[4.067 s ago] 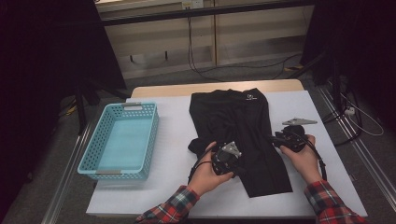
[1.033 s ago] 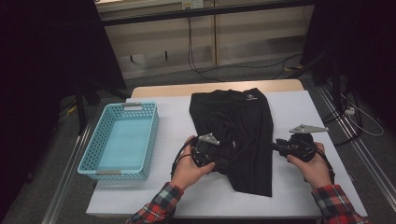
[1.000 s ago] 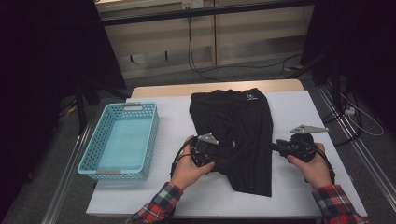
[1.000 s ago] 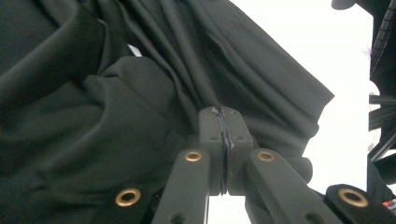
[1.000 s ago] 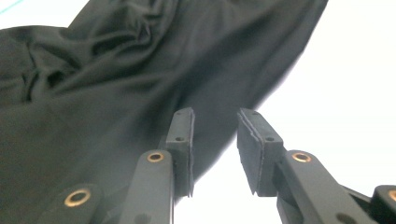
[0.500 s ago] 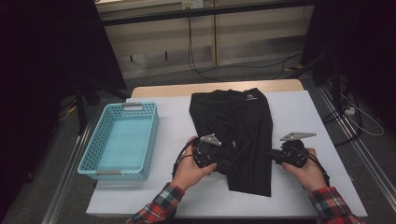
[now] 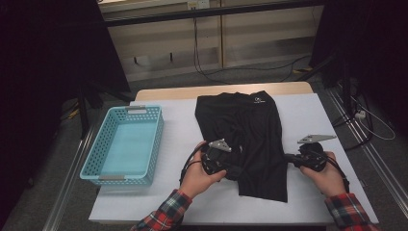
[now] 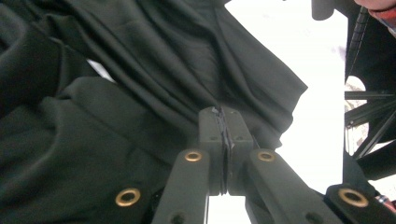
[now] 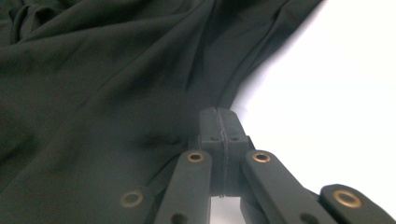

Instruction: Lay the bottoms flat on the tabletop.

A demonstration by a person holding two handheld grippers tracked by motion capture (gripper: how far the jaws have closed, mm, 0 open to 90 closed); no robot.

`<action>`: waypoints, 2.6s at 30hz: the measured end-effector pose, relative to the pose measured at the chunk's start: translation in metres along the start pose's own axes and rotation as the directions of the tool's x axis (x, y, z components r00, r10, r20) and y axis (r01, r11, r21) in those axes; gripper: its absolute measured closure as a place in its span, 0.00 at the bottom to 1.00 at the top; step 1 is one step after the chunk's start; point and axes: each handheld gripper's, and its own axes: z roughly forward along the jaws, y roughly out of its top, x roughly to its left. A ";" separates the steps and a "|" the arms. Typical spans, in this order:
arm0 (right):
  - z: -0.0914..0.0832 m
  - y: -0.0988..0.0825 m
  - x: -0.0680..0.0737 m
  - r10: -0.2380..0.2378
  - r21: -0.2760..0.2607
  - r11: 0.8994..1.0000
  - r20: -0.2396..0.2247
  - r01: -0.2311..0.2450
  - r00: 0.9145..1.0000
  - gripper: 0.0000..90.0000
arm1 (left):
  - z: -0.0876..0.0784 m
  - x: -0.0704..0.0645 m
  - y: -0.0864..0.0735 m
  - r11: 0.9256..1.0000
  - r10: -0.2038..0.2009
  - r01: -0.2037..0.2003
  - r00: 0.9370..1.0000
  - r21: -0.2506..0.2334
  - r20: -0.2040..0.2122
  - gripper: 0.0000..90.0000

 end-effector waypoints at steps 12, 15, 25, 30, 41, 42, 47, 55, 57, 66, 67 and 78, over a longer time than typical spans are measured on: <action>-0.010 -0.014 -0.004 0.032 -0.003 0.999 0.065 -0.032 0.997 0.72 | 0.011 0.003 -0.002 0.999 0.017 -0.016 0.999 0.033 -0.036 0.98; -0.016 -0.020 0.002 0.045 -0.004 0.999 0.056 -0.045 0.997 0.68 | 0.011 0.004 -0.003 0.999 0.017 -0.016 0.999 0.037 -0.039 0.98; -0.027 -0.029 0.026 0.031 -0.029 0.999 -0.009 -0.031 0.999 0.62 | 0.011 0.000 -0.002 0.999 0.039 -0.037 0.998 0.036 -0.054 0.98; -0.018 -0.034 0.034 -0.023 0.033 0.999 -0.013 0.024 1.000 0.73 | 0.012 0.000 -0.002 0.999 0.048 -0.047 0.997 0.028 -0.058 0.98; -0.026 -0.038 0.038 -0.067 0.071 0.995 -0.051 0.071 0.996 1.00 | 0.014 -0.007 0.000 0.997 0.072 -0.071 0.997 0.031 -0.037 0.98; -0.029 -0.039 0.036 -0.063 0.067 0.996 -0.045 0.066 0.997 1.00 | 0.014 -0.009 0.001 0.996 0.077 -0.075 0.996 0.038 -0.046 0.98; -0.042 -0.048 0.021 -0.019 0.056 0.998 -0.034 0.021 0.999 1.00 | 0.021 -0.018 0.001 0.994 0.095 -0.094 0.995 0.052 -0.014 0.98; -0.053 -0.053 0.010 0.012 0.040 0.999 -0.021 -0.011 1.000 1.00 | 0.025 -0.022 0.002 0.992 0.112 -0.111 0.994 0.056 -0.010 0.98; -0.054 -0.053 0.008 0.015 0.035 0.999 -0.013 -0.015 1.000 1.00 | 0.026 -0.020 0.001 0.993 0.107 -0.106 0.994 0.058 -0.019 0.98; -0.051 -0.056 0.005 0.017 0.039 0.999 0.020 -0.018 1.000 0.93 | 0.026 -0.014 -0.001 0.991 0.111 -0.108 0.993 0.079 -0.028 0.97; -0.052 -0.056 0.005 0.016 0.039 0.999 0.022 -0.017 1.000 0.94 | 0.025 -0.014 -0.001 0.991 0.112 -0.110 0.993 0.081 -0.027 0.98; -0.051 -0.057 0.002 0.024 0.055 0.998 0.024 -0.025 0.999 1.00 | 0.021 -0.017 0.001 0.996 0.086 -0.086 0.996 0.010 0.017 0.87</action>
